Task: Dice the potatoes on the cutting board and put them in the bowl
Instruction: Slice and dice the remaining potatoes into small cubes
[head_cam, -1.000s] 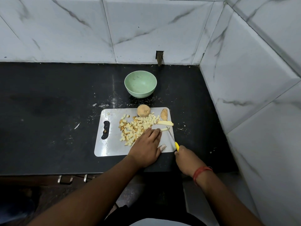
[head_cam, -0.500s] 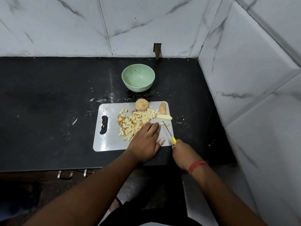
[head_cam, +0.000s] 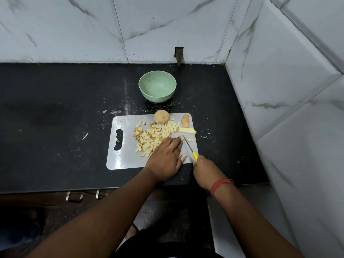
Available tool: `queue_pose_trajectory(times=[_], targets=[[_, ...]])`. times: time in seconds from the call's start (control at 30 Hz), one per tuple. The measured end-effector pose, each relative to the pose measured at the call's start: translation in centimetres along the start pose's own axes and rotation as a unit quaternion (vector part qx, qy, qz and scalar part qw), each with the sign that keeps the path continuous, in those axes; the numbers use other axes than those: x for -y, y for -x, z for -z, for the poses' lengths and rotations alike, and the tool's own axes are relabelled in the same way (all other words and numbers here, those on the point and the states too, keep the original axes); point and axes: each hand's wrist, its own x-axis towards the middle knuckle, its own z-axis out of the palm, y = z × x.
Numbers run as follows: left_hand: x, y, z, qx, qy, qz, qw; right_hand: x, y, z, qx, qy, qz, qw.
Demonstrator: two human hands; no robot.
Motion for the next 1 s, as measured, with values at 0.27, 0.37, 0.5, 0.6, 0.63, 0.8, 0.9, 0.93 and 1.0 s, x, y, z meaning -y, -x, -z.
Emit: queue_pose_trajectory(times=[0.27, 0.37, 0.5, 0.6, 0.63, 0.8, 0.9, 0.93, 1.0], targets=[[0.1, -0.2, -0.1, 0.025, 0.003, 0.003, 1.000, -2.2, 1.8, -1.0, -0.014, -0.011, 0.020, 1.000], [0.0, 0.2, 0.2, -0.012, -0.014, 0.004, 1.000, -2.1, 1.8, -0.6, -0.045, -0.030, 0.047, 0.997], [0.0, 0.7, 0.1, -0.053, -0.007, 0.025, 0.998, -1.3, 1.4, -0.3, -0.041, -0.029, 0.059, 0.997], [0.0, 0.7, -0.1, -0.045, -0.006, 0.032, 0.998, -1.0, 0.8, -0.1, -0.024, -0.018, 0.051, 0.998], [0.0, 0.7, -0.1, -0.045, -0.005, 0.032, 0.998, -0.9, 0.6, -0.1, -0.015, -0.015, 0.046, 0.999], [0.1, 0.5, -0.1, -0.041, -0.008, 0.034, 0.999, -0.8, -0.2, -0.3, 0.011, -0.006, 0.034, 0.999], [0.1, 0.5, -0.3, -0.050, -0.012, 0.029, 0.998, -1.7, 0.6, -0.8, 0.018, -0.003, 0.028, 0.999], [0.2, 0.5, -0.3, -0.054, -0.013, 0.028, 0.998, -2.0, 0.8, -0.8, 0.016, -0.006, 0.032, 0.999], [0.2, 0.4, -0.1, -0.058, -0.012, 0.028, 0.998, -2.5, 1.1, -0.6, 0.002, -0.016, 0.046, 0.999]])
